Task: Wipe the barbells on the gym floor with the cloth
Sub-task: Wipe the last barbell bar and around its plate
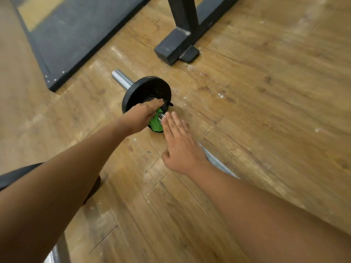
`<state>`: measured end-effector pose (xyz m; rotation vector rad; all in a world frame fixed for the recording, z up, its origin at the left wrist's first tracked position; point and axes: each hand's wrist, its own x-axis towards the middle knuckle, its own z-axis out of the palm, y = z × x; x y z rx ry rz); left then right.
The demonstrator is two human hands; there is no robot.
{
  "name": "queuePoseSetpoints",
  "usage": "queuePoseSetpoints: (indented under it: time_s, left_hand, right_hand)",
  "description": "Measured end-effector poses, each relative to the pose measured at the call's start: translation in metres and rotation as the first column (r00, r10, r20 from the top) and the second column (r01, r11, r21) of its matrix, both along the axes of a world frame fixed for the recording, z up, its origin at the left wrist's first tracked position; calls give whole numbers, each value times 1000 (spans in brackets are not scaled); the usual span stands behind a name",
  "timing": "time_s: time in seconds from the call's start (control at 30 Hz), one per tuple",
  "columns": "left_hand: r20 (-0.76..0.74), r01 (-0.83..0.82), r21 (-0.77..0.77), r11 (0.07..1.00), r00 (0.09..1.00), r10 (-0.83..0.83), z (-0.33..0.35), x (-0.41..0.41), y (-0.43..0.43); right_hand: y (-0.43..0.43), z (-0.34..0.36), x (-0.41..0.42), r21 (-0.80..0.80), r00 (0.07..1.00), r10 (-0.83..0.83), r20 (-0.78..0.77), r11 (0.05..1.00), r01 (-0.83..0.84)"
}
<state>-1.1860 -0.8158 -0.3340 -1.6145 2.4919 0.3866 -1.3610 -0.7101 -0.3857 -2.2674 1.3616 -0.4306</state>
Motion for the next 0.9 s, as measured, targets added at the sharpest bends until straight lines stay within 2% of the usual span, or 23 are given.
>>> queuePoseSetpoints:
  time_s: [0.07,0.17,0.23,0.4,0.53,0.6,0.7,0.77,0.9]
  left_hand:
    - [-27,11,9,1000,1000,-10,-1,3,9]
    - [-100,-46,-7,999,994,45,-5,7,24]
    - [-134,-92,-19,996,987,89,-7,7,33]
    - [-164,76,27,997,984,-70,-14,9,59]
    - [-118,110,-20,994,987,-112,-15,18,65]
    - [-138,73,-59,996,987,-81,-14,18,64]
    - [-154,-119,-114,986,983,101,-15,21,45]
    - [-151,-161,-131,978,978,141,-15,18,39]
    - [-246,22,-90,996,968,-43,-22,-3,71]
  right_hand:
    - [2,0,0,39,1000,-18,24,999,17]
    - [11,-4,-6,157,985,-166,40,975,158]
    - [18,-8,-7,178,988,-157,5,972,154]
    - [26,-11,-1,157,992,-119,48,981,110]
    - [32,-9,2,144,994,-107,28,984,101]
    - [33,-8,3,136,994,-106,20,985,102]
    - [31,-7,1,144,994,-110,5,984,108]
    - [29,-7,0,138,994,-112,0,984,111]
    - [21,-5,-9,176,992,-128,18,977,123]
